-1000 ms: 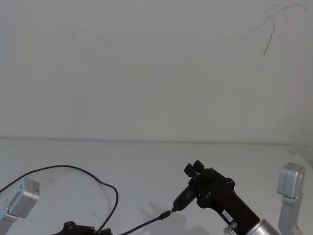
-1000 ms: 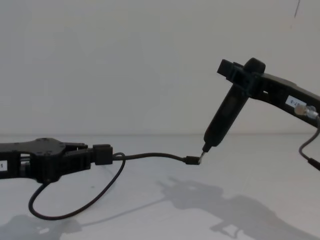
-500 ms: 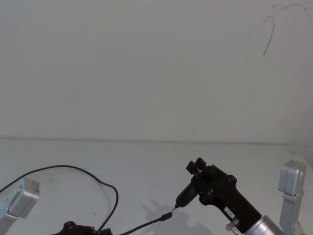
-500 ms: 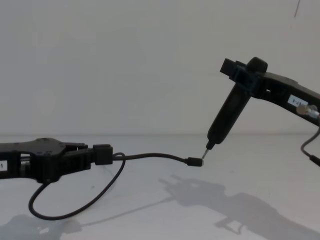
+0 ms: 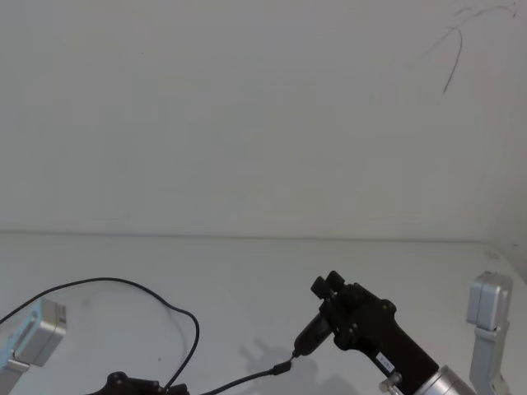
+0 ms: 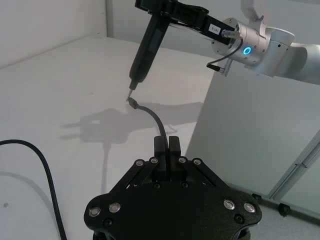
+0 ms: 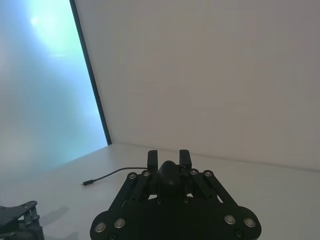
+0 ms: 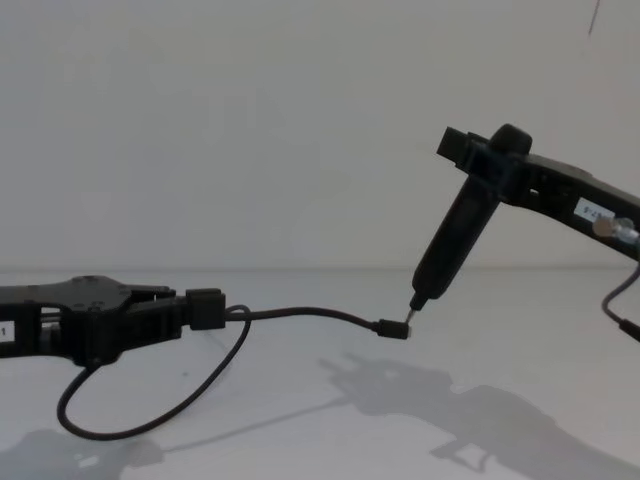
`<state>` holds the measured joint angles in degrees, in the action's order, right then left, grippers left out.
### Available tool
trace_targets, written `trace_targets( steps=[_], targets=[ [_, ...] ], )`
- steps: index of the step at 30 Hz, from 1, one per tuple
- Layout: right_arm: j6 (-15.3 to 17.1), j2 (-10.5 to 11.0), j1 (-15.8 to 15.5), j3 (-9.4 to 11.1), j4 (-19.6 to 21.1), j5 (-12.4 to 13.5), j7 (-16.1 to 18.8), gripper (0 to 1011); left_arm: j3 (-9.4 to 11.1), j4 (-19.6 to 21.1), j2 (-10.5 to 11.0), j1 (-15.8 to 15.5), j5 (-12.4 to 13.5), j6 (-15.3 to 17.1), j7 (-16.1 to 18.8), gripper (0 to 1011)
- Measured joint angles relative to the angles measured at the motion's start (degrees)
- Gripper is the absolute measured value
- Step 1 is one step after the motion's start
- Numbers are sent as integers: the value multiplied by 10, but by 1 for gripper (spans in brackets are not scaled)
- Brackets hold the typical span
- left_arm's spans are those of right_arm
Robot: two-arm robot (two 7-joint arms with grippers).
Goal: Pick up the data cable with the one hand.
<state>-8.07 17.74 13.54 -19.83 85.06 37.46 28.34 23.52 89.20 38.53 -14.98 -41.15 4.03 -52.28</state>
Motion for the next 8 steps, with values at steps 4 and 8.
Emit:
trace_targets(
  steps=[4, 8],
  targets=[
    [8, 2, -4, -2, 7, 5, -3, 251, 0, 0, 0, 0, 0, 0, 0, 48],
    [13, 4, -7, -2, 11, 8, -5, 251, 0, 0, 0, 0, 0, 0, 0, 48]
  ],
)
